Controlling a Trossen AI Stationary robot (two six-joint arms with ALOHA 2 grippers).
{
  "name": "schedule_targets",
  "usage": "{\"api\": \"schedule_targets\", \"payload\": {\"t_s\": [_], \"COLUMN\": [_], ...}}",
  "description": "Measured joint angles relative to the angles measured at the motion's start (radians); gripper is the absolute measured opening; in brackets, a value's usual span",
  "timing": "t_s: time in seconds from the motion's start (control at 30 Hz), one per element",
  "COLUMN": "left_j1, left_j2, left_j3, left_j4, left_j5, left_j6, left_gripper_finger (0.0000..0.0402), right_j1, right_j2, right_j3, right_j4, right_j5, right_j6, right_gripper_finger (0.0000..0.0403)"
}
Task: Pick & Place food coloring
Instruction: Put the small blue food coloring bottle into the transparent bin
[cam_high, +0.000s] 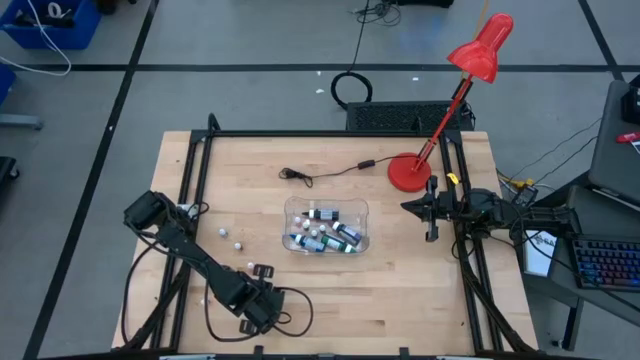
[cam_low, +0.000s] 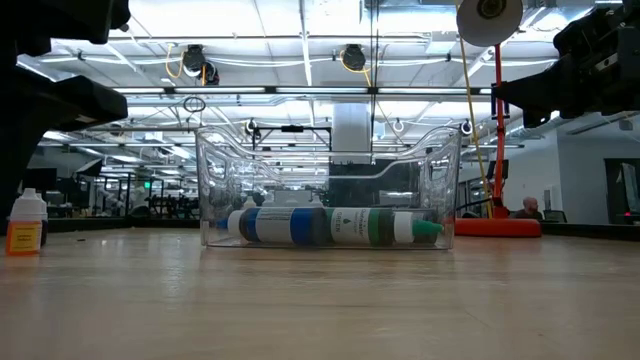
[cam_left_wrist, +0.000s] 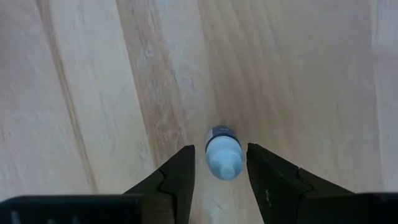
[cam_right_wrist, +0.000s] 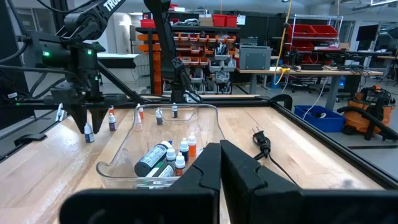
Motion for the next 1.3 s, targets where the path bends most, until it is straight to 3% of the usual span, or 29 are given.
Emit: {"api": "schedule_targets", "payload": {"t_s": [1.3], "left_j1": [0.000], "left_j2": [-0.001], "left_j3": [0.030], "left_j4": [-0.050], "left_j5": [0.008], "left_j6": [0.012], "left_gripper_finger": [0.0149], "right_j1": [0.000], "right_j2": [0.000], "right_j3": [0.000], "right_j4": [0.000], "right_j5": [0.000], "right_j6": [0.000], "right_gripper_finger": [0.0000]}}
